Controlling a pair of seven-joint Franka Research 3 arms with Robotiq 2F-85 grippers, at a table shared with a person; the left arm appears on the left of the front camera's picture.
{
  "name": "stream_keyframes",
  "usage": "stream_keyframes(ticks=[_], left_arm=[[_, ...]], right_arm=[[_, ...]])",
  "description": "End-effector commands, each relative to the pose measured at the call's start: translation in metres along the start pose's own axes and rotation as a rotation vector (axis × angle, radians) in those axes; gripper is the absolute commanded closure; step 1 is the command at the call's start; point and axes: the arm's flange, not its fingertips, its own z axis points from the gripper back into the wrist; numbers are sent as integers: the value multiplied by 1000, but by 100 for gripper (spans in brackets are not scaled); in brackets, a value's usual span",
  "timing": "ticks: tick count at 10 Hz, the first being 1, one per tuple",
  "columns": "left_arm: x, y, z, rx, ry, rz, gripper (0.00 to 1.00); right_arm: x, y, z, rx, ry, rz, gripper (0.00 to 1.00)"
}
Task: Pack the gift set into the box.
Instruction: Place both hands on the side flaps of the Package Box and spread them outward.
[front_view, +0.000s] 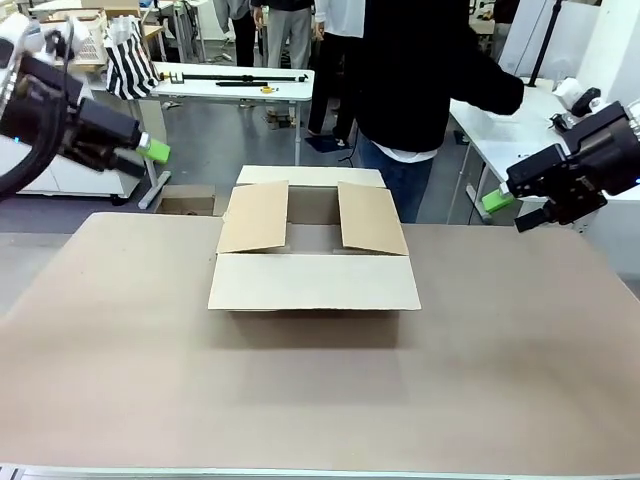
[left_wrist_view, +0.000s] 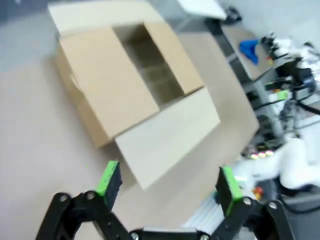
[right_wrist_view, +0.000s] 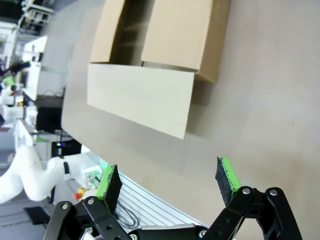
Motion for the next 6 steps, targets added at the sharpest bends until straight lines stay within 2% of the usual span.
stream_keyframes(ticks=[1, 2, 3, 6], left_arm=[[-13, 20, 0, 29, 138, 134, 0], [-21, 29, 1, 81, 213, 235, 0], [-14, 18, 1, -12, 54, 77, 0], [-14, 18, 1, -12, 54, 77, 0]], right_arm=[[3, -1, -1, 10, -10, 24, 0], [3, -1, -1, 10, -10, 24, 0], [3, -1, -1, 10, -10, 24, 0], [3, -1, -1, 10, -10, 24, 0]])
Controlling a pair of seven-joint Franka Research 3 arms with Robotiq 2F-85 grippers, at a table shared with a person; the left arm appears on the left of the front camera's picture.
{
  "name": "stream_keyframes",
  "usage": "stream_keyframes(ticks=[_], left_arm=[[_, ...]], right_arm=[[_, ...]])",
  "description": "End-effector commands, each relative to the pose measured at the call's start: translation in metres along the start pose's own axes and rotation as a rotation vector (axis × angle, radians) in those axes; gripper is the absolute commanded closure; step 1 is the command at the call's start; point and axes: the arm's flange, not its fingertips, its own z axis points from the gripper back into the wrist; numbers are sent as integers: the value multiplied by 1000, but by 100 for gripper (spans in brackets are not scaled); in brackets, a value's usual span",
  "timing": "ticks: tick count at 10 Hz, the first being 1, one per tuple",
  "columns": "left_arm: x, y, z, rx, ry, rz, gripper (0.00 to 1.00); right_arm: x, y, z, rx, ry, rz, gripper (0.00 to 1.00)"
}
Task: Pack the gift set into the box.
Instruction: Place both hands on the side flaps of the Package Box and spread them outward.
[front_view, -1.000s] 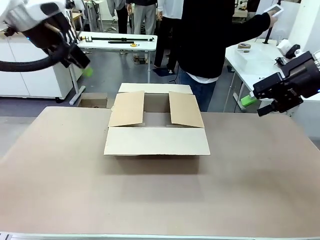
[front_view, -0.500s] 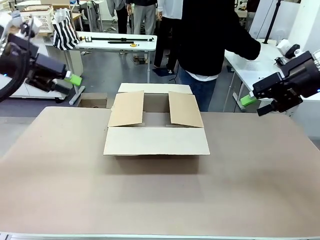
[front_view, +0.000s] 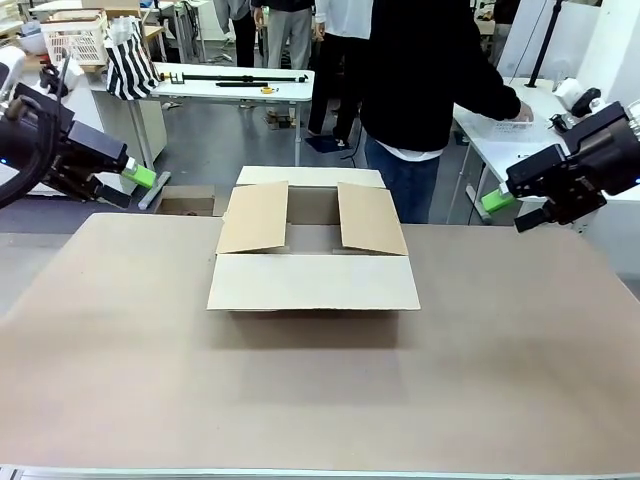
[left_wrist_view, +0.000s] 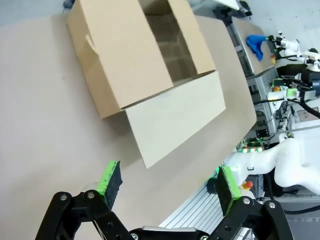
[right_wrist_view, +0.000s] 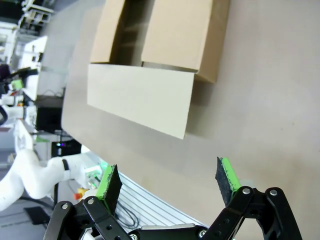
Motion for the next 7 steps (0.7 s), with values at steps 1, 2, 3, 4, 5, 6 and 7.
stream_keyframes(ticks=[1, 2, 3, 4, 5, 6, 7], left_arm=[[-2, 4, -1, -27, -17, -26, 0], [0, 0, 0, 0, 0, 0, 0], [12, -7, -16, 49, 55, 39, 0], [28, -18, -35, 126, 124, 69, 0], [51, -26, -60, 198, 187, 92, 0], [75, -32, -90, 222, 276, 111, 0], [100, -38, -130, 335, 309, 105, 0]], right_arm=[[3, -1, -1, 11, -9, 24, 0], [3, -1, -1, 11, -9, 24, 0], [3, -1, -1, 11, -9, 24, 0], [3, -1, -1, 11, -9, 24, 0], [3, -1, -1, 11, -9, 24, 0], [3, -1, -1, 11, -9, 24, 0], [3, -1, -1, 11, -9, 24, 0]])
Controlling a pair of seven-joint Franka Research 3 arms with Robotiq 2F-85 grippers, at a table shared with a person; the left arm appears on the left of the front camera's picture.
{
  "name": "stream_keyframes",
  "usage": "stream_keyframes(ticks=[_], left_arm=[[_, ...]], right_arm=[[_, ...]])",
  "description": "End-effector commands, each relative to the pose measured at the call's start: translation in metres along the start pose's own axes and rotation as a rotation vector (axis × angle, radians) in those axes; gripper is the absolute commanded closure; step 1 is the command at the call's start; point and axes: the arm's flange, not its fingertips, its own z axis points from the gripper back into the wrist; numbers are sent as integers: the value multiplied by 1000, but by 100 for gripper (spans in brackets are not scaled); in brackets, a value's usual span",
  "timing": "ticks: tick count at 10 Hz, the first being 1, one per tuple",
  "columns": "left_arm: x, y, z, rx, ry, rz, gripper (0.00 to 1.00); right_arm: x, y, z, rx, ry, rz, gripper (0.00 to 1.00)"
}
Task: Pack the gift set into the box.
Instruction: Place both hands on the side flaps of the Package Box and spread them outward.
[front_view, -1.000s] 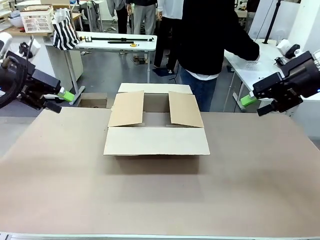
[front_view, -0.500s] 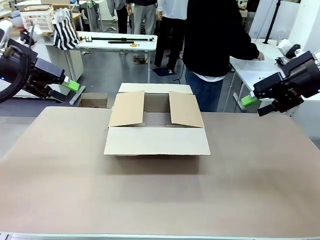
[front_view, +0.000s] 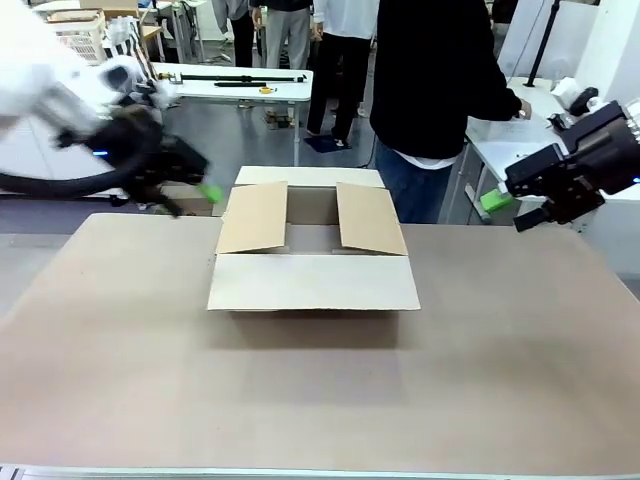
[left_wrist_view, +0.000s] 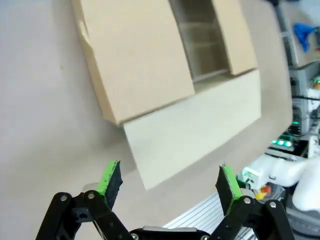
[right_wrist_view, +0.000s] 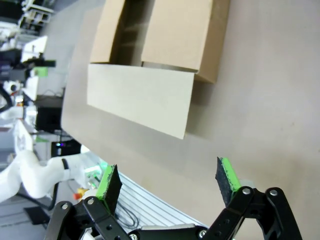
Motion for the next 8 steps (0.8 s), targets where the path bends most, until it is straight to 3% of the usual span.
stream_keyframes(ticks=[1, 2, 3, 4, 8], left_arm=[[66, -24, -39, 182, 92, -8, 0], [87, -38, -70, 261, 88, -52, 0], [109, -52, -94, 359, 15, -130, 0], [57, -32, -61, 151, 63, -34, 0], [57, -32, -61, 151, 63, -34, 0]], right_arm=[[3, -1, -1, 11, -9, 23, 0], [3, -1, -1, 11, -9, 23, 0], [3, -1, -1, 11, -9, 23, 0], [3, -1, -1, 11, -9, 23, 0], [3, -1, -1, 11, -9, 23, 0]])
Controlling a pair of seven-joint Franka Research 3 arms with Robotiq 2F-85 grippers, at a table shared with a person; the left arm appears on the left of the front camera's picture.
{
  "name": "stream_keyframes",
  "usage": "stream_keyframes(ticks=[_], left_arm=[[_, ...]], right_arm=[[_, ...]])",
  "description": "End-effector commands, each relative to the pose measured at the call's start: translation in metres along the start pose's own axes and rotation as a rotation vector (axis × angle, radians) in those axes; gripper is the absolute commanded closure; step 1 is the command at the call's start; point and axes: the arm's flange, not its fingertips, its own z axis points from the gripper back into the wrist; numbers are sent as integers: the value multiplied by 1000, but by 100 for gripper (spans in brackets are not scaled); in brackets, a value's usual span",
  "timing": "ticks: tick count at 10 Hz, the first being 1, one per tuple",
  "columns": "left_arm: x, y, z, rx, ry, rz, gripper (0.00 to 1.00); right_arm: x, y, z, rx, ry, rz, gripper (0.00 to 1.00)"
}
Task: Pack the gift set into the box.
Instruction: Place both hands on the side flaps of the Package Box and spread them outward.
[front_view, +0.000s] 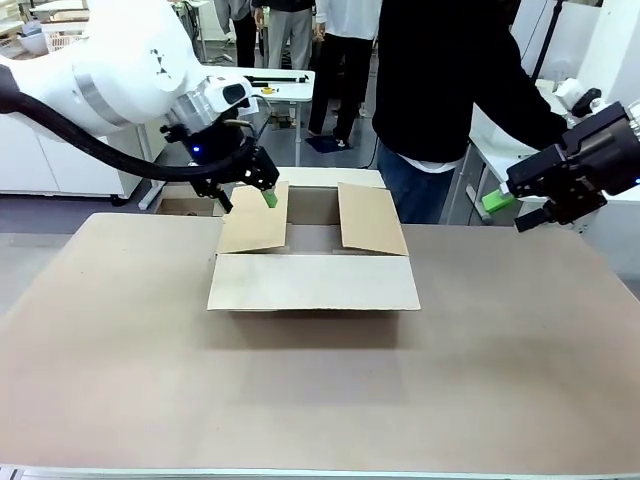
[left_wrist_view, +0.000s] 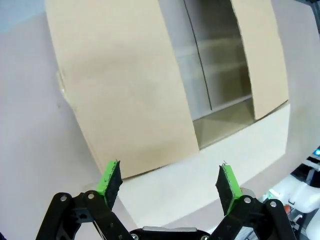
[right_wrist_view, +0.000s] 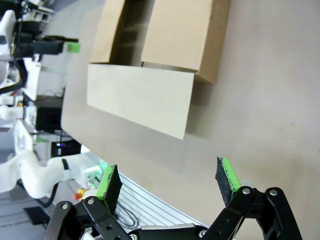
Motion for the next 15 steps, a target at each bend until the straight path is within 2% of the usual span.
stream_keyframes(ticks=[1, 2, 4, 5, 7, 8, 10, 15], left_arm=[[5, -3, -5, 6, -3, -6, 0], [3, 12, -12, 192, -29, 105, 0], [34, -16, -38, 398, -61, 35, 0], [52, -33, -43, 460, -43, -8, 0], [76, -60, -50, 461, -24, -101, 0], [85, -67, -56, 531, -28, -91, 0], [92, -70, -68, 527, -3, -4, 0], [82, -68, -105, 700, 33, 83, 0]], right_arm=[[3, -1, -1, 12, -9, 22, 0], [3, -1, -1, 12, -9, 22, 0], [3, -1, -1, 12, -9, 22, 0], [3, -1, -1, 12, -9, 22, 0], [3, -1, -1, 12, -9, 22, 0], [3, -1, -1, 12, -9, 22, 0], [3, -1, -1, 12, -9, 22, 0], [3, -1, -1, 12, -9, 22, 0]])
